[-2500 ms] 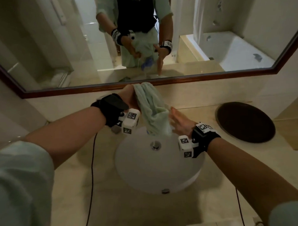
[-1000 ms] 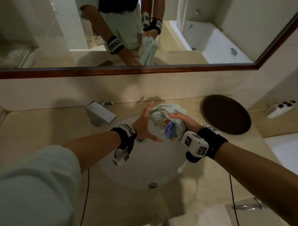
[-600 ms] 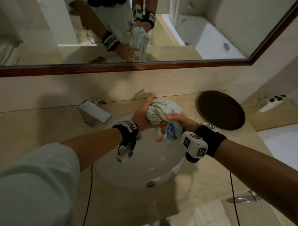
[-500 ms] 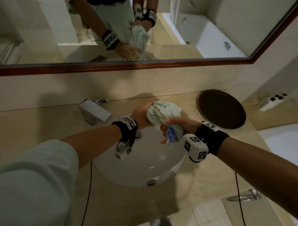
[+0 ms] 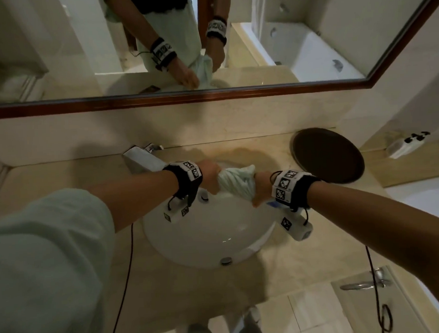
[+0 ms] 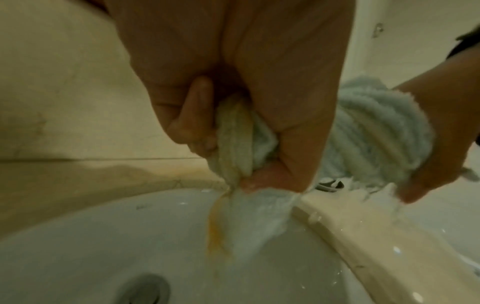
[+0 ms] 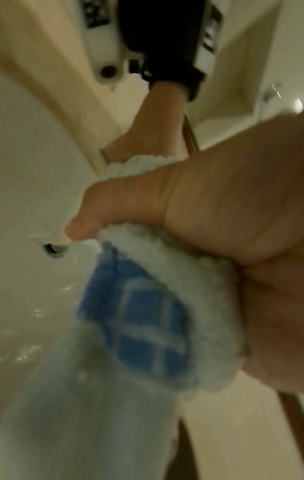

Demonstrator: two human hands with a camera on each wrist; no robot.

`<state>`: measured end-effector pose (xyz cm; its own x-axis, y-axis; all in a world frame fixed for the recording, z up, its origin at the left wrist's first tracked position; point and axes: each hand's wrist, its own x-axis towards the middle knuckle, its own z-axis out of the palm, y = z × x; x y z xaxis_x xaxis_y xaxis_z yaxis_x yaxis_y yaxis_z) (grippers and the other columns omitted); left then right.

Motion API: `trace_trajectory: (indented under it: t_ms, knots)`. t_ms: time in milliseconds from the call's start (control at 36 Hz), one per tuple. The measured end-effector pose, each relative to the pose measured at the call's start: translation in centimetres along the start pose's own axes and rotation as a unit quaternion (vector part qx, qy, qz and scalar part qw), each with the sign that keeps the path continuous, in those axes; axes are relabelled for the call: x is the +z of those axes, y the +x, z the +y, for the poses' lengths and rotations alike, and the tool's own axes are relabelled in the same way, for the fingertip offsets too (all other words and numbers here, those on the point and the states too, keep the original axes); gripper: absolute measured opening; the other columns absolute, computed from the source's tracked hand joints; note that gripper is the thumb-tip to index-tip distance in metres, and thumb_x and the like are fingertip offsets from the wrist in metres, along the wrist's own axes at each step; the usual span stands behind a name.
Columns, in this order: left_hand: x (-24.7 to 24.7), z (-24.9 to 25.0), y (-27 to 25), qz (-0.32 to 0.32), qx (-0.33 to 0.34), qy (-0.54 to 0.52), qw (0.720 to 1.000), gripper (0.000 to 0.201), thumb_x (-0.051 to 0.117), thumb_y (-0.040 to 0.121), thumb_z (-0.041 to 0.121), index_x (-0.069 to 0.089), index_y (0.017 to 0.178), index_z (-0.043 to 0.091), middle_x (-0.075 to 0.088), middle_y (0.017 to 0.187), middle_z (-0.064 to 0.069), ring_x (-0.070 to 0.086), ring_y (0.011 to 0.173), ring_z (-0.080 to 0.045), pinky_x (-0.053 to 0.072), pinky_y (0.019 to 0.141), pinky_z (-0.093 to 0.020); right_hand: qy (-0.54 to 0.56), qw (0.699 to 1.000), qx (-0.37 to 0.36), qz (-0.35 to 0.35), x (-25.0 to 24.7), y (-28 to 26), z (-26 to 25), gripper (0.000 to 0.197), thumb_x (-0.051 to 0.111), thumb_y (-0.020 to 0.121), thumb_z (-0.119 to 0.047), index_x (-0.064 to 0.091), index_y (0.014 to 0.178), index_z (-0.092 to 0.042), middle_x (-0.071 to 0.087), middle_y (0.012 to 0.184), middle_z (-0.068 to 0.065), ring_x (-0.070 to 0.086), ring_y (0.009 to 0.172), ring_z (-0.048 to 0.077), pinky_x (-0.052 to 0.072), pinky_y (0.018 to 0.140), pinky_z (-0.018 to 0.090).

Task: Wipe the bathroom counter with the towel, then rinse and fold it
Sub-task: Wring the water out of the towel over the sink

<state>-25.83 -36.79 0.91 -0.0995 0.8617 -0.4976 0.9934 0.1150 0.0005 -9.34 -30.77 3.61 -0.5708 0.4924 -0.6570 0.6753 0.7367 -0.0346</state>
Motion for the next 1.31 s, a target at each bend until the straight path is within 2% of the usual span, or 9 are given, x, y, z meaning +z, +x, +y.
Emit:
trace_trajectory:
  t_ms: [194, 556, 694, 806, 944, 1028, 1111, 1222, 1306]
  knots:
    - [0.4, 1.2, -0.8, -0.052, -0.058, -0.016, 0.997, 0.015, 0.063, 0.083, 0.029, 0.056, 0.082, 0.015, 0.049, 0.068, 0.001, 0.052, 0.069, -0.015, 0.042, 0.064, -0.024, -0.026, 0.99, 0.03, 0.135, 0.0, -0.8, -0.7, 0.032, 0.064, 0.088, -0.015, 0.059, 0.118, -0.004, 0.061, 0.12, 0.011, 0.057, 0.113, 0.028, 0.043, 0.089, 0.033]
    - [1.5, 0.6, -2.0, -0.082, -0.029, -0.203, 0.975, 0.023, 0.065, 0.085, 0.014, 0.054, 0.065, 0.017, 0.048, 0.06, 0.005, 0.043, 0.051, -0.008, 0.035, 0.035, -0.007, -0.183, 0.954, -0.033, 0.235, 0.1, 0.4, -0.8, 0.032, 0.034, 0.101, -0.028, 0.053, 0.12, -0.012, 0.066, 0.11, 0.009, 0.064, 0.097, 0.03, 0.044, 0.07, 0.034]
    - [1.5, 0.3, -1.9, -0.027, -0.018, -0.216, 0.976, 0.029, 0.077, 0.071, 0.03, 0.062, 0.094, 0.02, 0.06, 0.086, 0.003, 0.057, 0.076, -0.016, 0.044, 0.068, -0.026, -0.246, 0.933, -0.037, 0.26, 0.1, -0.4, -0.2, 0.035, 0.038, 0.098, -0.017, 0.041, 0.132, -0.008, 0.055, 0.12, 0.015, 0.056, 0.107, 0.033, 0.038, 0.068, 0.035]
    - [2.1, 0.0, -1.5, 0.078, 0.001, -0.243, 0.967, 0.079, 0.075, 0.039, 0.068, 0.06, 0.105, 0.028, 0.06, 0.099, 0.011, 0.056, 0.097, -0.012, 0.049, 0.084, -0.031, -0.27, 0.902, -0.062, 0.33, -0.9, -1.5, -0.2, 0.043, 0.084, 0.047, -0.017, 0.07, 0.088, -0.017, 0.062, 0.068, 0.004, 0.058, 0.056, 0.022, 0.035, 0.043, 0.022]
    - [2.0, -0.2, -2.2, 0.118, 0.013, -0.358, 0.926, 0.109, 0.09, 0.046, 0.047, 0.027, 0.128, 0.015, 0.032, 0.121, 0.005, 0.04, 0.112, -0.012, 0.041, 0.088, -0.026, -0.299, 0.872, -0.13, 0.364, -2.1, -2.6, 0.2, 0.021, 0.063, 0.058, -0.018, 0.066, 0.079, -0.019, 0.058, 0.066, 0.002, 0.055, 0.053, 0.021, 0.037, 0.045, 0.024]
    - [1.9, -0.2, -2.6, 0.111, 0.056, -0.407, 0.905, 0.137, 0.092, 0.053, 0.03, -0.01, 0.144, 0.018, 0.016, 0.15, 0.001, 0.023, 0.138, -0.013, 0.029, 0.11, -0.028, -0.291, 0.875, -0.151, 0.355, -2.5, -3.6, 0.6, 0.029, 0.079, 0.054, -0.018, 0.067, 0.08, -0.021, 0.059, 0.07, 0.001, 0.057, 0.057, 0.021, 0.04, 0.048, 0.024]
    - [1.7, 0.4, -2.6, 0.071, 0.086, -0.421, 0.9, 0.147, 0.091, 0.055, 0.024, -0.026, 0.144, 0.025, 0.017, 0.156, -0.002, 0.024, 0.142, -0.015, 0.027, 0.109, -0.027, -0.269, 0.871, -0.184, 0.368, -2.4, -4.1, 0.7, 0.034, 0.085, 0.051, -0.02, 0.067, 0.079, -0.021, 0.06, 0.071, 0.001, 0.058, 0.059, 0.021, 0.041, 0.05, 0.024]
    - [2.2, 0.7, -2.2, -0.005, 0.088, -0.413, 0.906, 0.126, 0.093, 0.045, 0.044, 0.016, 0.144, 0.029, 0.049, 0.127, 0.014, 0.051, 0.121, -0.011, 0.039, 0.106, -0.028, -0.266, 0.84, -0.209, 0.425, -2.1, -4.4, 1.2, 0.03, 0.079, 0.057, -0.018, 0.067, 0.084, -0.02, 0.06, 0.075, 0.001, 0.057, 0.063, 0.021, 0.042, 0.054, 0.026]
    - [2.5, 1.4, -2.3, -0.043, 0.127, -0.422, 0.897, 0.091, 0.087, 0.064, 0.021, 0.031, 0.136, 0.024, 0.054, 0.103, 0.016, 0.054, 0.091, 0.0, 0.038, 0.093, -0.017, -0.266, 0.818, -0.224, 0.458, -1.7, -4.3, 1.5, 0.021, 0.067, 0.066, -0.015, 0.067, 0.086, -0.02, 0.06, 0.078, 0.002, 0.056, 0.065, 0.022, 0.041, 0.056, 0.026]
